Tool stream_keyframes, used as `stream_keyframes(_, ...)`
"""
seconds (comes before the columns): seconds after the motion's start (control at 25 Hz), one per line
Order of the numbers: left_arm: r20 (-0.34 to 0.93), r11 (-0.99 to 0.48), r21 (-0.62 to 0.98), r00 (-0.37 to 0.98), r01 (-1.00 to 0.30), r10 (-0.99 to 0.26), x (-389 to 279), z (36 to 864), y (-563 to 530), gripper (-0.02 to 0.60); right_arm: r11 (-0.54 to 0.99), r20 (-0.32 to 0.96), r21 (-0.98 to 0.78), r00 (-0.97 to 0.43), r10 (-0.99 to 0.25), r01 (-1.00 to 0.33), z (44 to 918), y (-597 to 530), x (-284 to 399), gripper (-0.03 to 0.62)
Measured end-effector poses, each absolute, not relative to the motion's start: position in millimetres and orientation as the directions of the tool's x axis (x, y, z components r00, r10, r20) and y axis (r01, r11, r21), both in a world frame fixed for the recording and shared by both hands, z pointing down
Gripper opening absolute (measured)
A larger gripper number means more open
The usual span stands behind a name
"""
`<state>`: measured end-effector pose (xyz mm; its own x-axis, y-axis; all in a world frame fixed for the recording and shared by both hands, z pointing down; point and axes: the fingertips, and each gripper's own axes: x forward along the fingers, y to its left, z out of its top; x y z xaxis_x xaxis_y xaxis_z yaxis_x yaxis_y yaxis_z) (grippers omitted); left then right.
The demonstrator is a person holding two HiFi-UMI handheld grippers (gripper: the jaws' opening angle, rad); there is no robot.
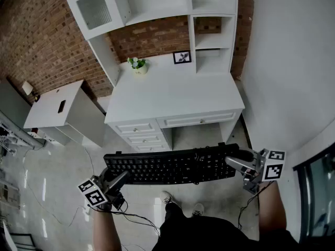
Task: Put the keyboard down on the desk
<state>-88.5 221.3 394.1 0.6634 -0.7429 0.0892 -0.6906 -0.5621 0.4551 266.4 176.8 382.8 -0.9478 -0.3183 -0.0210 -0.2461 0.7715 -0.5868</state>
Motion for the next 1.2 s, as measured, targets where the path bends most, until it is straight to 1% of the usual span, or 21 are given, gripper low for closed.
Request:
stream_keyframes(0.68, 0.093, -0.556, 0.445, 0.654, -0.702, -0.751, -87.9, 390.9, 219.9, 0.304, 0.764, -0.038, -0.604, -0.949, -0.314, -0.228, 382.4, 171.3, 266.4, 0.144)
stream_keyframes(1.2, 0.092, -0.558, 0.450, 0.657, -0.698, -0.748, -74.8, 392.0, 209.9, 0.304, 0.759, -0.041, -0.607, -0.944, -0.326, -0.236, 381.8, 163.8, 280.3, 0.144)
